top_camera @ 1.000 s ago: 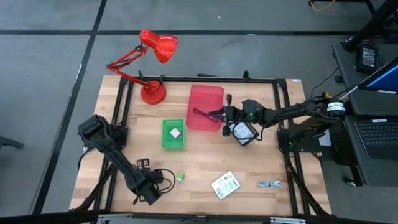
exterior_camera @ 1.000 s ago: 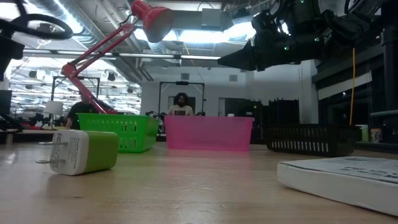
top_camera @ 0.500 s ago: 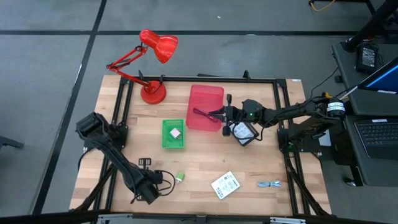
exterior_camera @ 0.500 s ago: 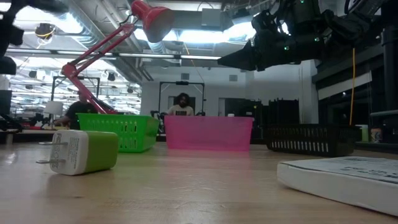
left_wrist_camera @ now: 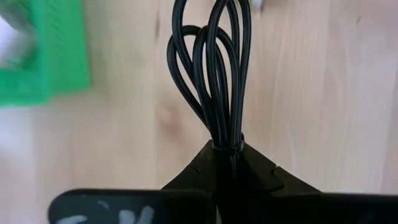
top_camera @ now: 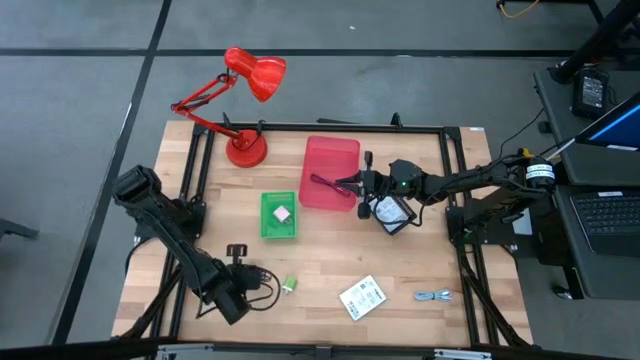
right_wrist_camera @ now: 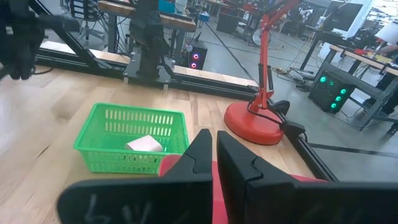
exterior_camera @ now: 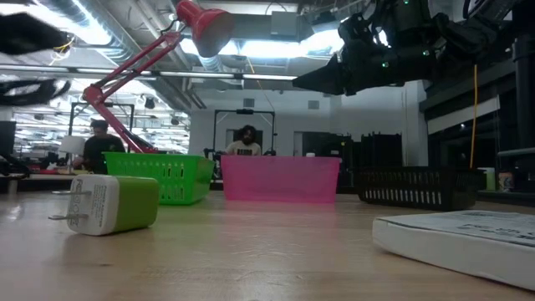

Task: Pick and place items into bin
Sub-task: Put the black charger cable into the pink bin

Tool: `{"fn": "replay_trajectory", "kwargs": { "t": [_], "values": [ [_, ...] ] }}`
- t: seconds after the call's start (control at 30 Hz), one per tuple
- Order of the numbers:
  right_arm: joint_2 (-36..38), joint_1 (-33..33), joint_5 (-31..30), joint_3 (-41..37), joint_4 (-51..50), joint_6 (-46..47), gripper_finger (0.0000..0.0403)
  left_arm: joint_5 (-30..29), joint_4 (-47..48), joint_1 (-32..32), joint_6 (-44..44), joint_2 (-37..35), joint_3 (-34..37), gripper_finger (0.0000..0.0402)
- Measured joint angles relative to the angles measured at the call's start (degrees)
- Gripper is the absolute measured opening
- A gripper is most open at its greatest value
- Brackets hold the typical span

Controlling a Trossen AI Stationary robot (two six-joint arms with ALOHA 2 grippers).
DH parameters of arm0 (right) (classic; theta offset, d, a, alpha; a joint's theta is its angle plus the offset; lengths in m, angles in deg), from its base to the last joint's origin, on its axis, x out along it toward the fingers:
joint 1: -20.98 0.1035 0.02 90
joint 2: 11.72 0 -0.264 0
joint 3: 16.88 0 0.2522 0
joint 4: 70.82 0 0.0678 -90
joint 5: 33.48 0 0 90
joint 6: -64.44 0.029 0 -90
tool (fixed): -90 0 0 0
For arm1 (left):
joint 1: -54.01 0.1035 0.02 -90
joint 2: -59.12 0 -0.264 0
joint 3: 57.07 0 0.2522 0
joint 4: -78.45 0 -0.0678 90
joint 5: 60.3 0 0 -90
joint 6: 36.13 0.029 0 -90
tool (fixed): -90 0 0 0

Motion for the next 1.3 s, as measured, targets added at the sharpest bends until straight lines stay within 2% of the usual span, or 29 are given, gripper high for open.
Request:
{"fn": "replay_trajectory", "kwargs": {
  "t": [0.37,0.47,0.63,1.0,1.3],
  "values": [
    [0.00,0.00,0.00,0.00,0.01,-0.02,0.0007,-12.77,0.62,0.86,6.15,-11.72,0.07,0.0027],
    [0.00,0.02,0.00,0.00,0.01,-0.01,0.0007,-14.61,0.21,2.27,8.82,-14.81,1.44,0.0027],
    [0.00,0.01,0.00,0.00,-0.02,0.00,0.0007,-14.25,-4.37,5.39,13.88,-19.69,7.18,0.0027],
    [0.00,0.02,0.02,0.00,-1.22,0.33,0.0007,-12.06,-26.32,12.97,34.84,-29.07,18.95,0.0027],
    [0.00,0.01,0.02,0.00,-1.26,2.00,0.0007,-3.39,-37.45,22.78,45.26,-32.92,26.42,0.0027]
  ]
}}
